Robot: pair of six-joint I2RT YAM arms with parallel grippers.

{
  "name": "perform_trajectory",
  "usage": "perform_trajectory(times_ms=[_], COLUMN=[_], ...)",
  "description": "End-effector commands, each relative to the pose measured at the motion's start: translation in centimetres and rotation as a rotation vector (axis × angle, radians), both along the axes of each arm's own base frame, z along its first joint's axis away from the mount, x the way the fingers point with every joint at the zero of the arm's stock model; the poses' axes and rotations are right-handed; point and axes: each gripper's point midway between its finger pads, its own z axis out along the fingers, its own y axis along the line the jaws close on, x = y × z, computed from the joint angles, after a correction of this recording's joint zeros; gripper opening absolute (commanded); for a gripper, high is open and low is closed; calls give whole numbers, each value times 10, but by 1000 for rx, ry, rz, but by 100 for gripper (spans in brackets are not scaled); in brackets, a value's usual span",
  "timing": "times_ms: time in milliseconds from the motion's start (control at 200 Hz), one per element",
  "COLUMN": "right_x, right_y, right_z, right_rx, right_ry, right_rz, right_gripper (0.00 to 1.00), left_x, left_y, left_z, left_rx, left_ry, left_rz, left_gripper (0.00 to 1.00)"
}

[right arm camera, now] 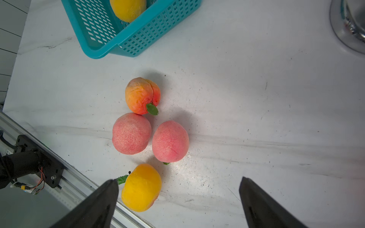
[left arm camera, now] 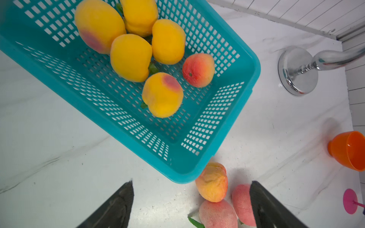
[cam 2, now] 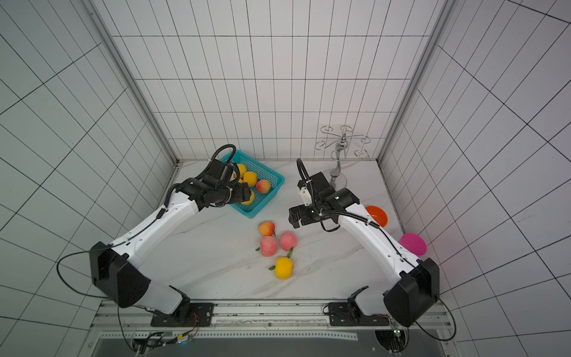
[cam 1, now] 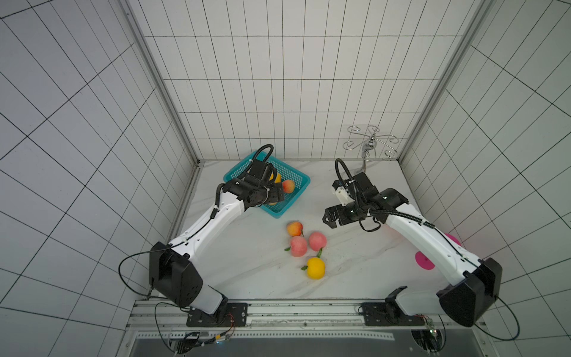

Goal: Put the peaches into the basket
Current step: Pick up the peach from the center of the board.

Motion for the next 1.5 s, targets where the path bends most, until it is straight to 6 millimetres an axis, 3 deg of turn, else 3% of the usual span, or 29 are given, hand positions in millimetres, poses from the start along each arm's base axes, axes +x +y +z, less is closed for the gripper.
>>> perform_trajectory(times_ms=[0, 145, 375, 700, 1024, 1494], right_x=[-12, -26, -45, -57, -69, -69], right_y=[5, 10, 11, 16, 22, 19], right_z=[-6, -6, -15, -30, -32, -37], right_rx=[42, 61, 55, 82, 164, 147], right_ry=[18, 15, 45, 97, 104, 102], right_rz=[2, 35, 68, 91, 101, 97], right_gripper=[99, 99, 100, 100, 100, 100], left_x=[-27, -51, -71, -97, -105, -109], left_y=[-6, -11, -18, -58, -85, -96], left_z=[-9, -29, -58, -87, -109, -146], left_rx=[6, -2, -22, -101, -128, -60], left_ry=[46, 98, 166, 251, 313, 373], left_rz=[19, 21, 14, -84, -137, -156], left_gripper=[90, 90, 90, 90, 90, 89])
